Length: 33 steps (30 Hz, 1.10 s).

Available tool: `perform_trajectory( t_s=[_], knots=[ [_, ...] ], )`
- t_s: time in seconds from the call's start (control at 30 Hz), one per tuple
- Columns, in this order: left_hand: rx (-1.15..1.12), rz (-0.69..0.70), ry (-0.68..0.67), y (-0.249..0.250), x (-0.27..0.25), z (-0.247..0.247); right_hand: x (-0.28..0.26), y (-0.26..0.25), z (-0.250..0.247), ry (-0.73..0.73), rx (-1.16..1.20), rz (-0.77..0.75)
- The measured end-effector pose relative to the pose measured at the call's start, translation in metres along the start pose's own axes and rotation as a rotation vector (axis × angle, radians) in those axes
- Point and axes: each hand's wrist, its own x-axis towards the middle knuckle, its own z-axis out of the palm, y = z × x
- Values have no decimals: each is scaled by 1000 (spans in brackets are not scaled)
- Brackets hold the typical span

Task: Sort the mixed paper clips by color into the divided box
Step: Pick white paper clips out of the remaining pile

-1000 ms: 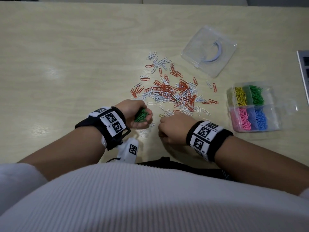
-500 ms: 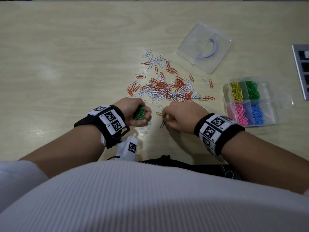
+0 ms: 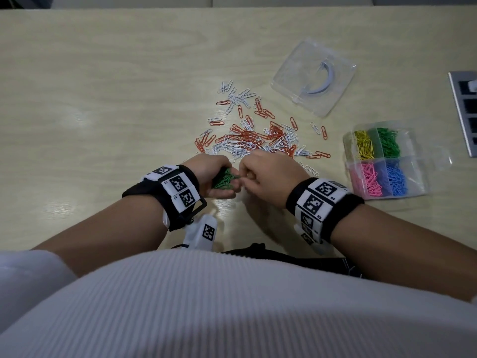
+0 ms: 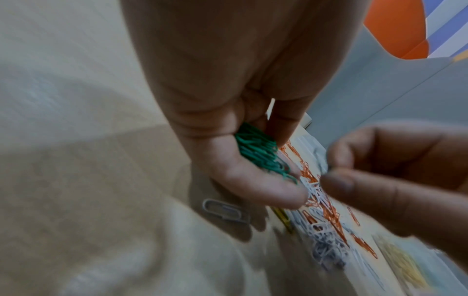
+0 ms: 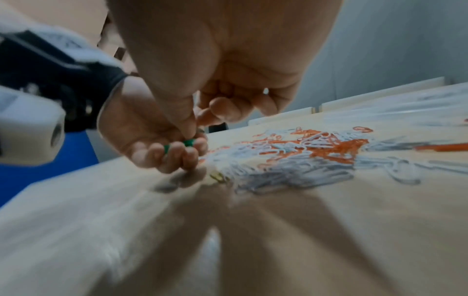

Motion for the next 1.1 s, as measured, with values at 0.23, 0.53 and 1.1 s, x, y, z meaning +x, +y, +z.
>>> perform_trajectory(
  t_s=[0.23, 0.53, 1.1],
  knots=[
    [-26, -3, -57, 2, 1, 12, 10, 17, -6, 170, 93, 145],
    [-4, -7, -22, 6, 3, 10, 24, 55, -5, 32, -148, 306],
    [-54, -29, 17, 9, 12, 4, 39, 53, -8, 2, -186, 255]
  ],
)
